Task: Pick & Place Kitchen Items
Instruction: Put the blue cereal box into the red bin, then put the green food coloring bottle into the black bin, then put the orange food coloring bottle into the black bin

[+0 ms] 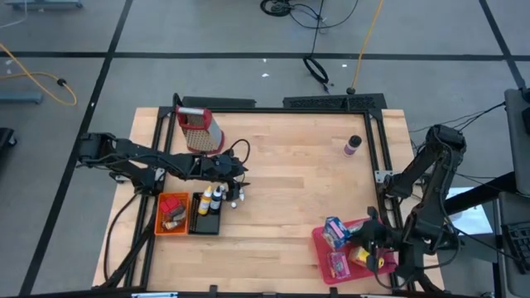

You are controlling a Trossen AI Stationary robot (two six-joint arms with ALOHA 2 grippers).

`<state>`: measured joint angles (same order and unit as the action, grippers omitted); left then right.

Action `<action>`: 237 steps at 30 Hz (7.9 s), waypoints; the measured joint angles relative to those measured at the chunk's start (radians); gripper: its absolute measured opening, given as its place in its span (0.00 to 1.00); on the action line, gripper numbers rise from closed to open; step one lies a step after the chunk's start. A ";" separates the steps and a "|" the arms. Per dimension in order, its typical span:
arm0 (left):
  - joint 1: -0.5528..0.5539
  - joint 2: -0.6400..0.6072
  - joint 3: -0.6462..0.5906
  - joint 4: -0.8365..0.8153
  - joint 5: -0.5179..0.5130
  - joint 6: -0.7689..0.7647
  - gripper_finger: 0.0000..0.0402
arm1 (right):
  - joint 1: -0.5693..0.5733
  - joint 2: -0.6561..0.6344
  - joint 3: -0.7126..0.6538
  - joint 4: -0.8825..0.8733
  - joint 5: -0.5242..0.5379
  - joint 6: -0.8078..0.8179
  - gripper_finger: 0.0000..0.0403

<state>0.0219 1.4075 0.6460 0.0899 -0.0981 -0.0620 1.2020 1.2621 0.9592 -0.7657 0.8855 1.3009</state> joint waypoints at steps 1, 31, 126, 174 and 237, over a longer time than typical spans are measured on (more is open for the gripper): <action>0.000 0.000 0.000 0.001 0.000 0.000 0.63 | 0.001 0.000 0.000 0.001 0.000 0.000 0.00; 0.000 0.000 0.000 0.018 0.000 0.014 0.63 | -0.037 -0.003 -0.175 0.168 -0.016 0.126 0.31; 0.082 0.084 0.000 -0.249 0.104 -0.046 0.11 | -0.869 0.259 -0.176 1.132 -0.704 -1.003 0.33; -0.417 -0.185 0.285 -0.961 0.070 -0.605 0.16 | -0.869 0.258 -0.321 1.390 -0.700 -1.018 0.33; -0.277 0.193 0.284 -0.668 -0.058 -0.228 0.42 | -0.880 0.259 -0.322 1.390 -0.699 -1.010 0.33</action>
<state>-0.2554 1.6002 0.9298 -0.5785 -0.1566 -0.2897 0.3218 1.5208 0.6376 0.6247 0.1860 0.2905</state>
